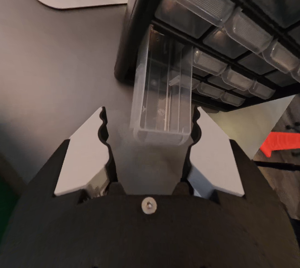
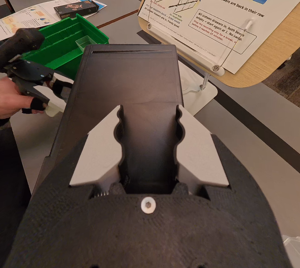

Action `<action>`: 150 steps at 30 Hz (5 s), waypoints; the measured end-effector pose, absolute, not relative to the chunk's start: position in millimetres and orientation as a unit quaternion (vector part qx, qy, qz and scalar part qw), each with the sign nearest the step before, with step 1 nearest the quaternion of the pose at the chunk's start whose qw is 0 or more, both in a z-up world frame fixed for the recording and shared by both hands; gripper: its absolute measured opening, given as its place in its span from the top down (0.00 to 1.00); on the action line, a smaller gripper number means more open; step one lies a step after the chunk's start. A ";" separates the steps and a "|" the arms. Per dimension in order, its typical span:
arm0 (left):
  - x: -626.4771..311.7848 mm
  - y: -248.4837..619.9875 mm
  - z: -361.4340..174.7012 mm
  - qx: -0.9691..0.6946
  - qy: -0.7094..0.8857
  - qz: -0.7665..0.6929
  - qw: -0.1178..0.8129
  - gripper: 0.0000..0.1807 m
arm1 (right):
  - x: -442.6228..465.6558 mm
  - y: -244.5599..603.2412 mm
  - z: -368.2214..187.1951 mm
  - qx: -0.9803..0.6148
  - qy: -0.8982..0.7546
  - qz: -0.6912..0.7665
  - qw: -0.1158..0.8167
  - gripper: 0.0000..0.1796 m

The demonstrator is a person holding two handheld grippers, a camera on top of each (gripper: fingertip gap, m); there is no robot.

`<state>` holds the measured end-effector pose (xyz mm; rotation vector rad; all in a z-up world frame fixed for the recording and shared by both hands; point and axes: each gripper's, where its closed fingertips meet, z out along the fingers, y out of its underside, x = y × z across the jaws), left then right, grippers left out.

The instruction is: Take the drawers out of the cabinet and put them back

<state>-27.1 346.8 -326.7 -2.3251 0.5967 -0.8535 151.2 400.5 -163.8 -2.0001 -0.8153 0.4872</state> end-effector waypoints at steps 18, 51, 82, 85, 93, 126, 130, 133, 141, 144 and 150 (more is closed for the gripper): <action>-15.9 329.9 -309.2 -0.855 0.202 -0.424 0.220 0.48 | 151.3 399.8 -162.8 -0.804 -0.330 0.201 0.452 0.65; 41.6 347.8 -266.6 -0.747 0.126 -0.629 0.174 0.54 | 151.1 399.6 -162.1 -0.801 -0.332 0.203 0.455 0.65; -176.9 402.6 -232.4 -0.790 0.363 0.181 0.459 0.48 | 151.5 399.5 -161.7 -0.799 -0.333 0.206 0.457 0.65; -180.3 404.4 -233.8 -0.792 0.363 0.178 0.457 0.48 | 151.5 399.5 -161.6 -0.798 -0.333 0.206 0.458 0.65; -216.0 422.2 -238.5 -0.787 0.419 0.210 0.402 0.54 | 151.4 399.5 -161.9 -0.799 -0.333 0.205 0.456 0.65; -258.4 398.3 -356.1 -0.881 0.460 0.026 0.108 0.60 | 151.7 399.6 -161.4 -0.798 -0.333 0.206 0.459 0.65; -265.2 409.3 -366.4 -0.887 0.449 0.041 0.103 0.39 | 151.7 399.6 -161.4 -0.798 -0.332 0.206 0.458 0.65; -276.8 406.0 -388.8 -0.892 0.446 0.045 0.057 0.63 | 151.7 399.6 -161.3 -0.798 -0.331 0.206 0.460 0.65; -270.9 408.6 -336.1 -0.884 0.432 0.031 0.173 0.67 | 151.5 399.7 -161.6 -0.799 -0.333 0.205 0.457 0.65; -255.4 392.2 -297.2 -0.859 0.466 0.018 0.214 0.67 | 151.3 399.7 -162.0 -0.800 -0.334 0.204 0.454 0.65; -165.6 329.3 -238.7 -0.747 0.618 -0.039 0.242 0.66 | 151.1 399.6 -162.0 -0.801 -0.334 0.204 0.454 0.65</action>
